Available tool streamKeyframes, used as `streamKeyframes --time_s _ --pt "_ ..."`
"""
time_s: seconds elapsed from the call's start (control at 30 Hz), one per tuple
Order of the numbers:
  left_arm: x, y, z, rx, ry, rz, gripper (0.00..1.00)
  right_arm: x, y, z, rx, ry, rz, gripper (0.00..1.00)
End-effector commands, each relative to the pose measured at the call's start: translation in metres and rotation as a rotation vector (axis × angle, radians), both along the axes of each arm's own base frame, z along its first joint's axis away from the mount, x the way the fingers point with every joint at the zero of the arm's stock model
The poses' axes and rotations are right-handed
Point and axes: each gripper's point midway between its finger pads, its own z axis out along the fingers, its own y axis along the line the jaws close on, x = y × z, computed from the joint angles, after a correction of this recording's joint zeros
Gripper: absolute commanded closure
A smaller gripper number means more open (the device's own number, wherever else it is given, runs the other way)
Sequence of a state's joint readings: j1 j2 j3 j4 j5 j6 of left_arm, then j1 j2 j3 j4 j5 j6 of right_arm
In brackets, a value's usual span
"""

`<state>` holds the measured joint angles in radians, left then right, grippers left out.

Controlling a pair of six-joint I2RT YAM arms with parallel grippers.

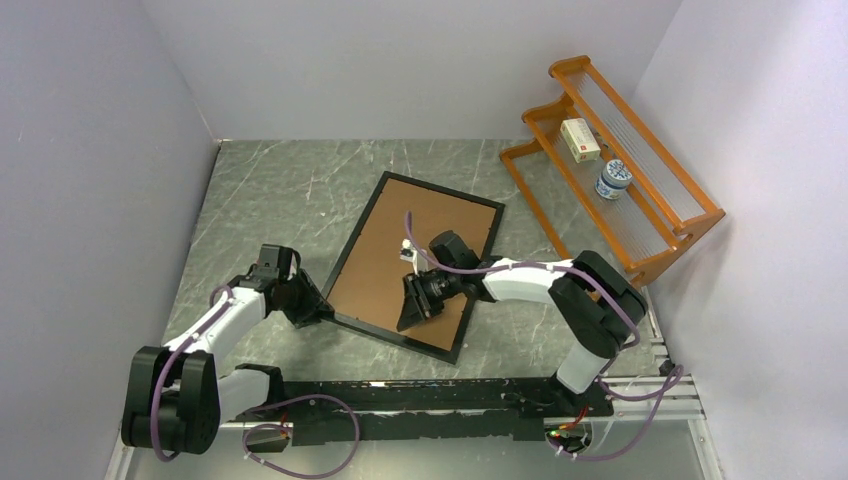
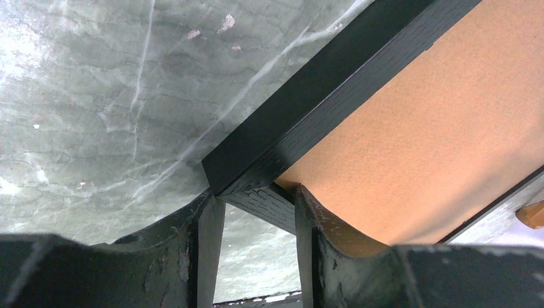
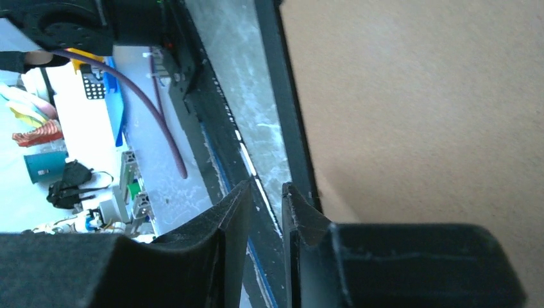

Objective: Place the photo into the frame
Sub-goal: Install the photo frame at the center of the board.

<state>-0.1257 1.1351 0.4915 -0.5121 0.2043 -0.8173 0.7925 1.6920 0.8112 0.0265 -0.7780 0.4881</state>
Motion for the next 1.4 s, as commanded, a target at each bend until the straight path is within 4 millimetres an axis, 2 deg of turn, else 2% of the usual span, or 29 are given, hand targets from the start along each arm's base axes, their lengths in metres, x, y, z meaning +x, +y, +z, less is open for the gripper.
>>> streamKeyframes --time_s 0.0,0.3,0.5,0.63,0.87,1.03,1.37 --pt "0.001 0.011 -0.011 0.072 0.007 0.002 0.61 -0.003 0.009 0.029 0.110 -0.044 0.042 0.71" --pt "0.000 0.015 -0.010 0.097 0.012 0.005 0.63 -0.006 0.006 -0.008 0.000 0.049 0.027 0.77" --pt "0.000 0.018 -0.009 0.109 0.011 0.015 0.64 -0.005 0.003 -0.022 -0.047 0.074 0.013 0.81" --pt "-0.001 0.021 -0.009 0.128 0.017 0.022 0.64 0.004 -0.005 -0.037 -0.104 0.081 -0.026 0.84" --pt "-0.001 0.029 -0.004 0.166 0.007 0.049 0.67 0.010 -0.031 -0.071 -0.234 0.113 -0.038 0.84" --pt "0.002 0.032 -0.001 0.181 0.008 0.071 0.68 0.018 -0.045 -0.075 -0.247 0.119 -0.063 0.85" --pt "0.003 0.034 0.001 0.190 0.007 0.073 0.69 0.032 -0.051 -0.081 -0.290 0.066 -0.113 0.84"
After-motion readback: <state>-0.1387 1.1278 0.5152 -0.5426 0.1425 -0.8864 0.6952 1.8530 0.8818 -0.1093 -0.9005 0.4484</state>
